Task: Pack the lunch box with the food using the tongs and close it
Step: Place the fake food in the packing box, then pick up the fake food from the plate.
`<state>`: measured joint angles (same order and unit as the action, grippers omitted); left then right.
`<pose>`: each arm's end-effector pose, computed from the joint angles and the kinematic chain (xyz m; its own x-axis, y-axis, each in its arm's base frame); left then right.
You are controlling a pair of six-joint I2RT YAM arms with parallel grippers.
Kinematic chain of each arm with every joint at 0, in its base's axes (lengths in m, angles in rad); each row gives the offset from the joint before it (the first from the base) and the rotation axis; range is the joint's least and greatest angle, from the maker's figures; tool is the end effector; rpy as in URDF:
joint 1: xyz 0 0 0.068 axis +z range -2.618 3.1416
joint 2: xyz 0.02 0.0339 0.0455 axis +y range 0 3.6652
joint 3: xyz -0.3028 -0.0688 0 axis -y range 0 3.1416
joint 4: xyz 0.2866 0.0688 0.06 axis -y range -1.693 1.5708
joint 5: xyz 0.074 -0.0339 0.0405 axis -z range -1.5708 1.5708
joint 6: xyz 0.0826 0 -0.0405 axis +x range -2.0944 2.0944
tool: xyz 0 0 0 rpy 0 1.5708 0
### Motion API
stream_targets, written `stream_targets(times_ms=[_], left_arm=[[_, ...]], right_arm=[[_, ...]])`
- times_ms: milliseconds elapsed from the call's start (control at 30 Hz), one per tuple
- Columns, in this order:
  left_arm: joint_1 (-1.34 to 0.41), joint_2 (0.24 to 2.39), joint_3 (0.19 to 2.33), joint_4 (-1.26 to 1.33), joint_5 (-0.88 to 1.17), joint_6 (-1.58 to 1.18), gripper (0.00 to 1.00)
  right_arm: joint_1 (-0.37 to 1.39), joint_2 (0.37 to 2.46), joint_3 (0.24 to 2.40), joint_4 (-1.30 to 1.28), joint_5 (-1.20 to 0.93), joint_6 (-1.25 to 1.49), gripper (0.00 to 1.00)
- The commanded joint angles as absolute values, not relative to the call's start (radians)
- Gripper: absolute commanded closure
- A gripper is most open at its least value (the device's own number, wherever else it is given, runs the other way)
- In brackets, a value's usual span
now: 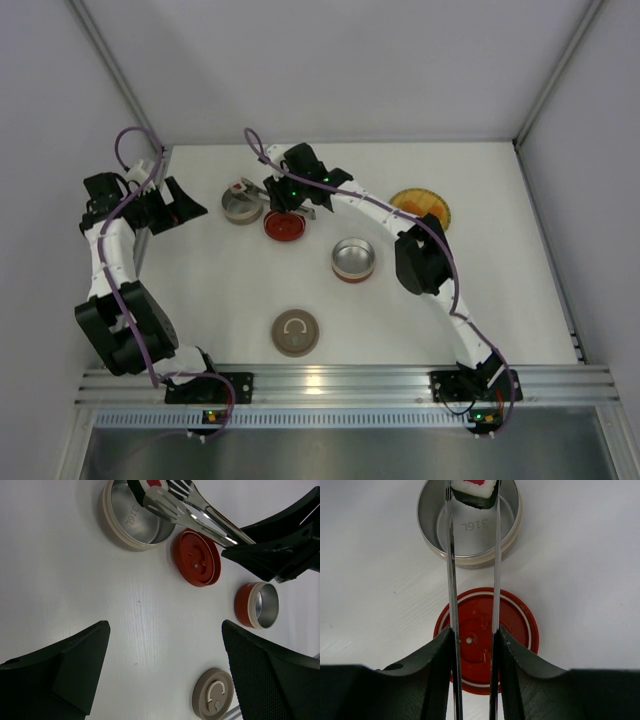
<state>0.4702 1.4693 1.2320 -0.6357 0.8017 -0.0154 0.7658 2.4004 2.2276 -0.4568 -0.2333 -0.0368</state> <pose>0.3536 0.1131 0.3050 -0.6845 -0.3599 -0.6340 0.0859 0.8237 -0.5604 0.4631 0.4718 0.2369 -0.3944 -0.4289 -0.8127 -0.8241 0.5564 0.1063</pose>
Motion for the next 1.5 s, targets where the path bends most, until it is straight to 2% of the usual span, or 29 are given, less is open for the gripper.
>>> stream_targets(times_ms=[0, 133, 333, 600, 767, 833, 1000, 1267, 1467], left_arm=[[0.479, 1.480, 1.230, -0.612, 0.853, 0.026, 0.02], [0.477, 1.483, 1.229, -0.621, 0.844, 0.040, 0.02], [0.479, 1.473, 1.226, -0.627, 0.830, 0.064, 0.02], [0.479, 1.468, 1.227, -0.632, 0.828, 0.069, 0.02], [0.477, 1.451, 1.229, -0.638, 0.836, 0.064, 0.02], [0.479, 1.437, 1.232, -0.640, 0.836, 0.067, 0.02], [0.477, 1.413, 1.253, -0.673, 0.844, 0.083, 0.02], [0.465, 1.410, 1.264, -0.768, 0.880, 0.196, 0.02], [0.398, 1.431, 1.275, -0.873, 0.802, 0.330, 0.02]], right_arm=[[0.796, 2.418, 2.295, -0.365, -0.259, -0.021, 0.90], [0.798, 2.428, 2.295, -0.362, -0.264, -0.014, 0.84], [0.801, 2.436, 2.295, -0.347, -0.261, -0.008, 0.59], [0.808, 2.411, 2.295, -0.345, -0.261, -0.008, 0.40], [0.808, 2.353, 2.287, -0.359, -0.256, -0.008, 0.44], [0.804, 2.294, 2.261, -0.362, -0.245, -0.008, 0.48], [0.758, 2.120, 2.132, -0.370, -0.250, -0.011, 0.52], [0.612, 1.758, 1.765, -0.486, -0.285, -0.095, 0.56], [0.442, 1.513, 1.465, -0.603, -0.334, -0.199, 0.58]])
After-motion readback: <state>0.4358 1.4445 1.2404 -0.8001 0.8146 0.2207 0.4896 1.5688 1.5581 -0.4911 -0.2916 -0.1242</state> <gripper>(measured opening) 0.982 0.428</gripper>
